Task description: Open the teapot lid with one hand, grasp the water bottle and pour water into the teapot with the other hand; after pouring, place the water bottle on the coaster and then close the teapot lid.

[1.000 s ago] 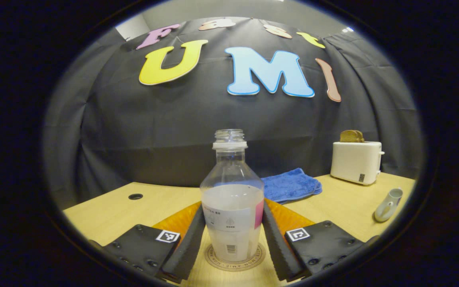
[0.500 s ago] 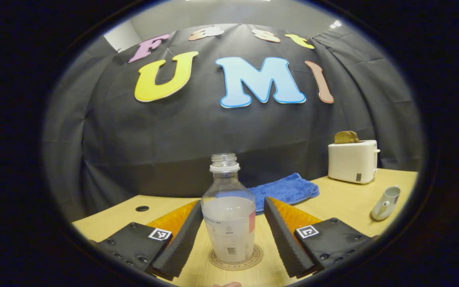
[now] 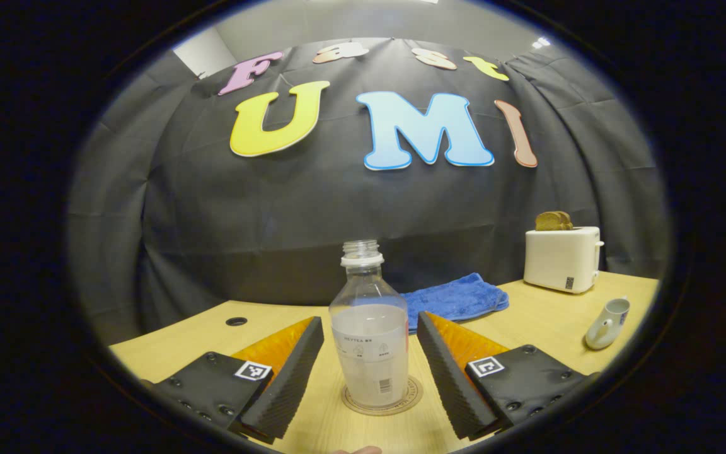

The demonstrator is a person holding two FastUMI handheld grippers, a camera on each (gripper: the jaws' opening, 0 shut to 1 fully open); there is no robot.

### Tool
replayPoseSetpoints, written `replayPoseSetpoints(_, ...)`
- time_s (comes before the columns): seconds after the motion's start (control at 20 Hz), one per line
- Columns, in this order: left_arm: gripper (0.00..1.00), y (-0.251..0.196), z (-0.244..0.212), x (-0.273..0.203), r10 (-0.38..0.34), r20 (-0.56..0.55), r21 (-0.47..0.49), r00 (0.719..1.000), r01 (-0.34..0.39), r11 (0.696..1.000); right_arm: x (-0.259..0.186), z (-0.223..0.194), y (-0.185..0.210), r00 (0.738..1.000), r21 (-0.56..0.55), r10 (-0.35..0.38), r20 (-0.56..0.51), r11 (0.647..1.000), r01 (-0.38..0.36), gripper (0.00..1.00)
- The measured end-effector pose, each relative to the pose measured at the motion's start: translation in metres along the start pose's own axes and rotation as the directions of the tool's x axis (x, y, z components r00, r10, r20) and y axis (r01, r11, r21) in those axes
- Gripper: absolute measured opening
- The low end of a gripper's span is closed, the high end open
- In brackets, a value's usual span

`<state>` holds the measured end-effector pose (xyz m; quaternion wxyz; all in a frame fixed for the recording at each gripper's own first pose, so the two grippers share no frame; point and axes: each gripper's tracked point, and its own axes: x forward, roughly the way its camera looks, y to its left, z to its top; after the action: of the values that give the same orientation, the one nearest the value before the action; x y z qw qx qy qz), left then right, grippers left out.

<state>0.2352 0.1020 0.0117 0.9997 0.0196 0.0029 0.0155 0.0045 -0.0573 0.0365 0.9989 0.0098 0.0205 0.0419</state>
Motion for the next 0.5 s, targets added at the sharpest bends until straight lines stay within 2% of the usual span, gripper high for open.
replayPoseSetpoints(0.2, 1.0, -0.001, -0.002, -0.021, 0.005, -0.011, 0.006, 1.0, -0.005, 1.0, 0.001, 0.001, 0.001, 1.0, 0.003, 0.004, 0.003, 1.0, -0.004, 0.01)
replayPoseSetpoints(0.35, 1.0, -0.001, -0.003, -0.048, 0.007, -0.025, -0.026, 1.0, -0.008, 1.0, 0.012, 0.012, -0.003, 0.999, 0.0, -0.006, 0.038, 1.0, 0.006, 0.01)
replayPoseSetpoints(0.5, 1.0, -0.013, -0.007, -0.081, -0.038, -0.033, -0.052, 0.999, 0.036, 0.998, 0.035, 0.026, -0.008, 0.996, -0.022, -0.026, 0.09, 0.999, 0.029, 0.01)
